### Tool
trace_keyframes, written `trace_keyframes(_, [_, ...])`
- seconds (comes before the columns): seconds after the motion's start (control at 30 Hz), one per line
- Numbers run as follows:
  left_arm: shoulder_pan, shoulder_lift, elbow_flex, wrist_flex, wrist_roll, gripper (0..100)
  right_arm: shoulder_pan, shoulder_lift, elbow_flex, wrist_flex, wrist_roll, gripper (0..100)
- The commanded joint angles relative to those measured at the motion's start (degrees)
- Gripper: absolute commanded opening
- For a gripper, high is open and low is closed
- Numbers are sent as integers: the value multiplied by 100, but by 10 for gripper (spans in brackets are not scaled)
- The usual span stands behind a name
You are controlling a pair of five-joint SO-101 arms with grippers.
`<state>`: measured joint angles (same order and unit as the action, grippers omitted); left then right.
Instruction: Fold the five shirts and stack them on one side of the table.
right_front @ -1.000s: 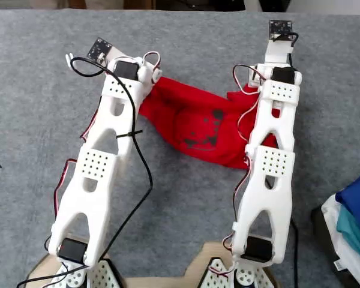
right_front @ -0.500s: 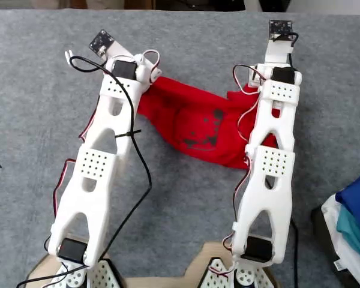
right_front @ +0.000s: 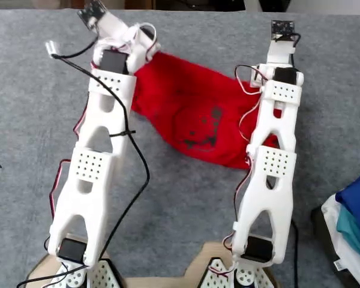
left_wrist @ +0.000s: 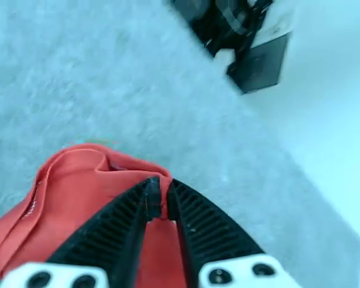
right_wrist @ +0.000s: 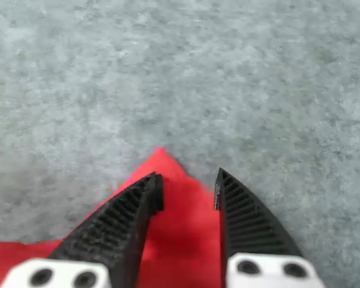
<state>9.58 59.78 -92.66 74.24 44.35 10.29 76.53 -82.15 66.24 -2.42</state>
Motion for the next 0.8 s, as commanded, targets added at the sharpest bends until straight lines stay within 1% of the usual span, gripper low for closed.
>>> trace_keyframes(0.0, [-79,-760,-273,-62,-62,19,66,-233,-927,255,-255,162])
trace_keyframes(0.07, [-79,-971,-281,62,-62,19,75,-251,-1358,440,-352,162])
trace_keyframes(0.17, [-70,-1262,-273,255,-62,19,84,-593,-1341,545,-387,162])
trace_keyframes(0.3, [-114,-1622,-299,519,-62,20,286,-1446,-1314,800,-360,163])
trace_keyframes(0.37, [-114,-1807,-299,747,-62,20,330,-1815,-1270,1169,-352,163])
trace_keyframes(0.47, [-141,-1974,-264,1248,-88,20,251,-2088,-1270,2048,-325,163])
trace_keyframes(0.53, [-255,-2000,-299,1565,-220,20,119,-2149,-1270,2778,-123,163])
trace_keyframes(0.6, [-387,-1991,-255,1679,-308,20,-84,-2158,-1270,3604,141,163])
trace_keyframes(0.7, [-659,-1780,-255,1705,-316,20,-154,-2220,-787,3622,308,162])
trace_keyframes(0.77, [-791,-1596,-264,1679,-316,20,-312,-2440,-215,3631,501,162])
